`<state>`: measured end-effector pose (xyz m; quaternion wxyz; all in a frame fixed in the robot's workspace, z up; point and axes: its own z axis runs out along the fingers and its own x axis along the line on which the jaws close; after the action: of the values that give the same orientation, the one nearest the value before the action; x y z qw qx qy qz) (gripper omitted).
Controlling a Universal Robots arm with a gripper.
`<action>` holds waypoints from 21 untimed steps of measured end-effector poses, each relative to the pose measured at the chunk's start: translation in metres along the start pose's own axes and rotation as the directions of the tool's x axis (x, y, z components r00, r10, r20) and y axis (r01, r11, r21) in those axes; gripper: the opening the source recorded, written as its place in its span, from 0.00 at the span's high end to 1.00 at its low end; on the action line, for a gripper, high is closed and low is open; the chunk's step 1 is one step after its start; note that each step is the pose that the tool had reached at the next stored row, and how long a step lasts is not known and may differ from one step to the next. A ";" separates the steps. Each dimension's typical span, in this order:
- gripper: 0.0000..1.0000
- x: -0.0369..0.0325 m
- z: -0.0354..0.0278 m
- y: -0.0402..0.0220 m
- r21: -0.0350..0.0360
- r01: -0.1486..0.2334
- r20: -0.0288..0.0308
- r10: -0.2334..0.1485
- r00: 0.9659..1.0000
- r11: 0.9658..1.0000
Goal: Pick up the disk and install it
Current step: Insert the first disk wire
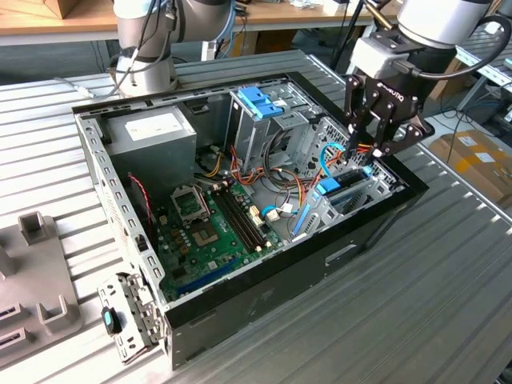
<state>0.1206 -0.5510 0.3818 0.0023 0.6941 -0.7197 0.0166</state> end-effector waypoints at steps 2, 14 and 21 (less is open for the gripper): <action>0.58 -0.0030 0.0001 -0.0037 0.000 0.000 0.000 0.000 1.000 1.000; 0.58 -0.0145 0.0135 -0.0131 -0.002 0.000 0.001 0.000 1.000 1.000; 0.58 -0.0146 0.0172 -0.0116 0.002 0.000 0.005 0.000 1.000 1.000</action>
<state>0.1331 -0.5373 0.3645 0.0001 0.6942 -0.7196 0.0156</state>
